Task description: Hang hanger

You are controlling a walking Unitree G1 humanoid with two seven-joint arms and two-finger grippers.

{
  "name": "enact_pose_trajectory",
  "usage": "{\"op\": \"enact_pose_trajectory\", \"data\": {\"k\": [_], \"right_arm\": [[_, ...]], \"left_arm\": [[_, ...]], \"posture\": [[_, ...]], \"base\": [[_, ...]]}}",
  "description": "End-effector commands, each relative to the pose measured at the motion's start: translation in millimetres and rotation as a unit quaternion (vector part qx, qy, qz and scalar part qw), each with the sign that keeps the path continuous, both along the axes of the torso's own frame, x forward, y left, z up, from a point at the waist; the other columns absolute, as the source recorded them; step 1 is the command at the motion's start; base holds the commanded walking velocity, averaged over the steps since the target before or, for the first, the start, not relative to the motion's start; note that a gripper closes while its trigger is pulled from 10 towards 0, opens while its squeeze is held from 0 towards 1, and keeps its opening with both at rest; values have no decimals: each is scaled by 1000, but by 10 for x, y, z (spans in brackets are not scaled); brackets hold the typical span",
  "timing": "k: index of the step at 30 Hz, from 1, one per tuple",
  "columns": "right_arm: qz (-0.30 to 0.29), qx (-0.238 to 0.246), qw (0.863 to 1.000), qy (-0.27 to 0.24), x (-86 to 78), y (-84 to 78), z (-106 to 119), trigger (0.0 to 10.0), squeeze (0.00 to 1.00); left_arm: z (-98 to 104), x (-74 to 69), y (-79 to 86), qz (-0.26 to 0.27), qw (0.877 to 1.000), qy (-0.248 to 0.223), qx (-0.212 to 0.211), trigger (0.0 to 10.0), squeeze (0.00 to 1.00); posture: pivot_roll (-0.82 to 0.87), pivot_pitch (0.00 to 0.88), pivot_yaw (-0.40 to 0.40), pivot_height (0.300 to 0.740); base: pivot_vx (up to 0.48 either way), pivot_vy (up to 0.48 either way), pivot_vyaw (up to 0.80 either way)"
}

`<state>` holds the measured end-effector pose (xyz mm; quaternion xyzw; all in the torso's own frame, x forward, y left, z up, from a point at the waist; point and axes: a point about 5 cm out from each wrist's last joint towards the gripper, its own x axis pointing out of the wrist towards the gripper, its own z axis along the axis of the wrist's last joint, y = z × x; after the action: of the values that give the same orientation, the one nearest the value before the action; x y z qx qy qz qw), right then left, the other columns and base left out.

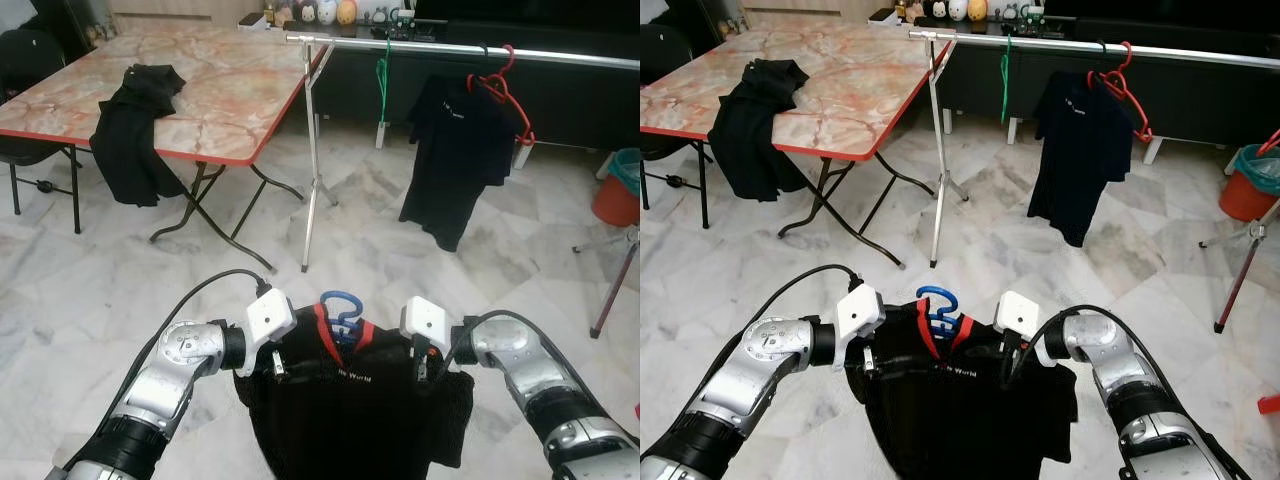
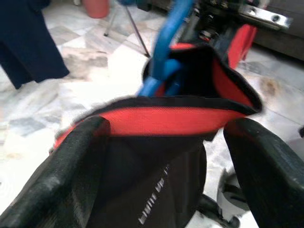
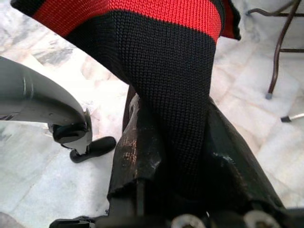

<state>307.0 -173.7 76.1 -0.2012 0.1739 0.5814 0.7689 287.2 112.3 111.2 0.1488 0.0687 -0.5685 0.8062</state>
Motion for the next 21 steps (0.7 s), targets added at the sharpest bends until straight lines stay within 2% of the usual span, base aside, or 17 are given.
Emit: {"op": "enact_pose_trajectory", "data": {"k": [1,6,8,10,14,21], "right_arm": [[11,8,1000,-11,4,30,53,10000,0],[15,6,1000,-6,-21,34,22,10000,0],[19,11,1000,-5,-31,47,27,10000,0],[24,15,1000,-8,-33,60,48,10000,0],[37,28,999,-17,-25,89,128,10000,0],[55,31,998,-23,-32,129,183,10000,0]], "left_arm": [[64,52,13,13,1000,-15,3,10000,0],[107,80,-4,20,1000,-18,-12,10000,0],[91,62,-12,9,1000,-5,-12,10000,0],[45,-18,-37,-24,999,23,-8,10000,0],[-33,-103,-62,-54,997,47,13,10000,0],[-43,-50,-78,-31,999,41,6,10000,0]], "posture": [[52,31,-4,740],[56,30,-3,740],[56,30,-2,740],[53,30,0,740],[50,28,0,740],[49,31,-3,740]], "base": [[0,0,0],[0,0,0],[0,0,0],[0,0,0],[0,0,0],[0,0,0]]}}
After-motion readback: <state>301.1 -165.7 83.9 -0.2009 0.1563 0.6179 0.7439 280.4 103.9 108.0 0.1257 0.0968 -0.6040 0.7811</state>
